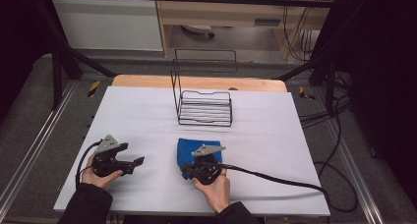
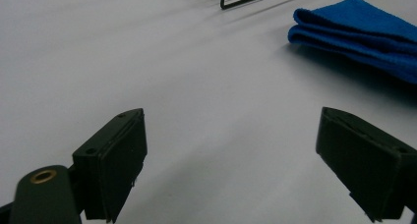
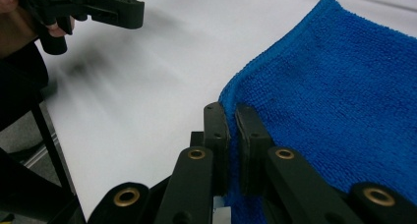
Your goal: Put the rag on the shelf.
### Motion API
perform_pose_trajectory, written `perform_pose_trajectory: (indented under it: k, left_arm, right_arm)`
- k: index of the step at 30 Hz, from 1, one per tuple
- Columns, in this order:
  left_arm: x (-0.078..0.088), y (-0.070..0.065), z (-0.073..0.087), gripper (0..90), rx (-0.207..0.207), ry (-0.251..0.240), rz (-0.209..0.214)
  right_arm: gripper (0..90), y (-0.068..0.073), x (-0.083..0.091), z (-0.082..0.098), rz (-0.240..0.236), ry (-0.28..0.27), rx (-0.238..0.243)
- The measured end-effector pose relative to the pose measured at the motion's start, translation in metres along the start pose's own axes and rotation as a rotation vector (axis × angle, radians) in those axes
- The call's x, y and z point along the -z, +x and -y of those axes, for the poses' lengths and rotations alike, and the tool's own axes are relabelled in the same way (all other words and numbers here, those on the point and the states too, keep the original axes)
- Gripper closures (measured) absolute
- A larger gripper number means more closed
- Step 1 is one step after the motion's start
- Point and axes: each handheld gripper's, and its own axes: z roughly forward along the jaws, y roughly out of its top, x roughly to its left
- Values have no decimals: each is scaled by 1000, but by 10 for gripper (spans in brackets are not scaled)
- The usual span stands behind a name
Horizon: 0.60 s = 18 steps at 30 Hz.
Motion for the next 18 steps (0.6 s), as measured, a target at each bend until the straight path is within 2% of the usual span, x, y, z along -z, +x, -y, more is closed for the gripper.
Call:
perform_pose_trajectory:
  k: [4,8,10,11,13,15,16,17,18]
  left_arm:
    - [0,0,0,122,1,1,2]
    - [0,0,0,122,0,2,3]
    - [0,-1,0,121,0,4,3]
    - [0,-1,0,121,-2,7,3]
    - [0,-1,0,122,-2,9,2]
    - [0,-1,0,119,-2,11,3]
    - [0,-1,0,119,-1,13,3]
    - [0,-1,0,111,1,14,3]
    - [0,-1,0,104,1,15,3]
  right_arm:
    - [847,2,-13,3,-5,20,-1]
    - [816,0,-16,6,-12,36,11]
    - [705,0,-16,6,-40,33,28]
    - [705,0,-16,6,-40,33,28]
    - [632,0,-14,4,-58,30,45]
    - [510,-1,-6,1,-58,14,79]
    - [510,-1,-6,1,-58,14,79]
    - [428,-4,0,-1,-53,-9,81]
    - [394,-6,4,-2,-48,-15,87]
